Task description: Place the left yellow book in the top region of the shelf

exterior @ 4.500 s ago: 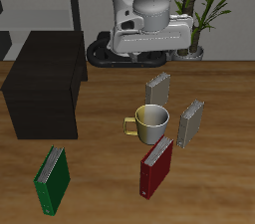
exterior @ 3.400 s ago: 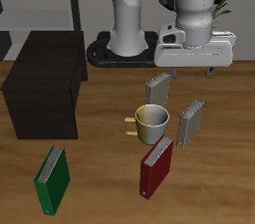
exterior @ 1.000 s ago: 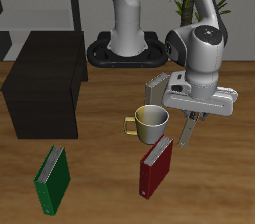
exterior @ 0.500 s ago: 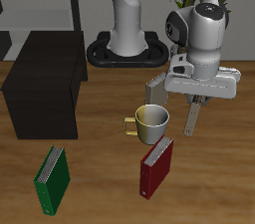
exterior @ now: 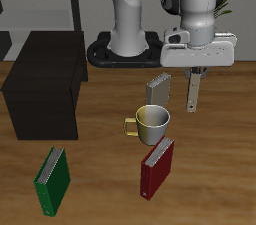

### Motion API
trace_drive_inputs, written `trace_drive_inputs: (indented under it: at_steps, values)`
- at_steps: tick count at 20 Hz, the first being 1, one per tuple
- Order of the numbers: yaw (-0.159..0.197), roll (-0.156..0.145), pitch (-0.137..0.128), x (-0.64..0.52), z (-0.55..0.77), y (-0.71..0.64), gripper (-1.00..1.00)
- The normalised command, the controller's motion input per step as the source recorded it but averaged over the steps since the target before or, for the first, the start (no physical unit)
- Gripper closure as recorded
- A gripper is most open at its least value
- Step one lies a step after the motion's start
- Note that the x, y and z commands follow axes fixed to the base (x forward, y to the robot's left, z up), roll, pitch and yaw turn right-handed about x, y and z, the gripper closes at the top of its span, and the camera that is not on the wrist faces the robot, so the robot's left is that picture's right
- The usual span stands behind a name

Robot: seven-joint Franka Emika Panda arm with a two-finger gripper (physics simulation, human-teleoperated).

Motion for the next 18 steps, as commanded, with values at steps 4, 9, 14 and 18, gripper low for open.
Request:
trace_drive_inputs:
  at_steps: [4, 9, 14, 18]
  values:
    - [0.079, -0.057, -0.082, -0.25, 0.52, -0.38, 1.00]
    - [0.034, -0.043, -0.079, -0.34, 0.45, -0.24, 1.00]
    - [0.020, -0.009, -0.069, -0.39, 0.23, -0.23, 1.00]
    - [-0.030, -0.004, -0.020, -0.35, 0.13, -0.30, 1.00]
